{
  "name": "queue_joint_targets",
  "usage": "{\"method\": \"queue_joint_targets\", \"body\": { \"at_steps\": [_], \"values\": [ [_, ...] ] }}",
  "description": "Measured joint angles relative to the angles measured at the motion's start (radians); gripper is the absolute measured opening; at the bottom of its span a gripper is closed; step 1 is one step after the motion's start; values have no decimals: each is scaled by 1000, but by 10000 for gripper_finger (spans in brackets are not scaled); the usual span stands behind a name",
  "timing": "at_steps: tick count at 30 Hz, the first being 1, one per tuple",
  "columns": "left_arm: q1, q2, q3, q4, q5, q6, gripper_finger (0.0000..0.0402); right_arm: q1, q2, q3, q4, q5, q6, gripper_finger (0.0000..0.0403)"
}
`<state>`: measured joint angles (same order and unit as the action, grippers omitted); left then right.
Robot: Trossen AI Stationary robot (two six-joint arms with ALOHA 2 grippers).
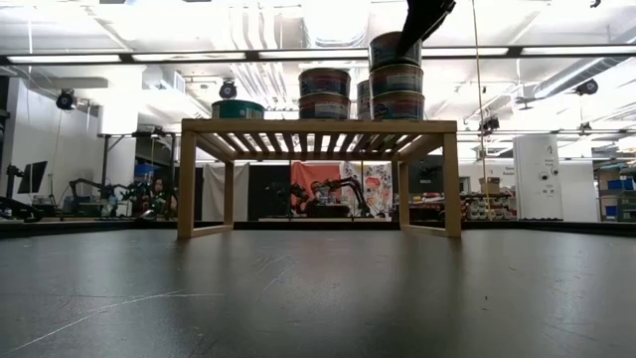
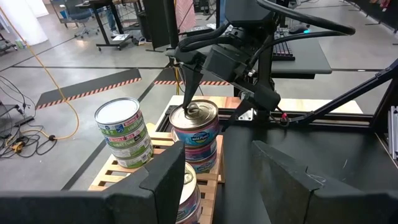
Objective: Stack canned seafood by type on shelf
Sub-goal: Stack the blue pink tuna can on top of the blue pink tuna can on the shelf
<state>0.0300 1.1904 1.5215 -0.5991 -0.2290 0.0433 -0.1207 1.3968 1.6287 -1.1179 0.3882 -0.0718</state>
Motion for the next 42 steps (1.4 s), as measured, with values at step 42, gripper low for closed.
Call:
{"method": "queue_joint_targets", "body": {
  "at_steps": [42],
  "values": [
    [-13,-1,0,-72,162,-459,168,24,-92,182,22,-499,187,384]
  ]
}}
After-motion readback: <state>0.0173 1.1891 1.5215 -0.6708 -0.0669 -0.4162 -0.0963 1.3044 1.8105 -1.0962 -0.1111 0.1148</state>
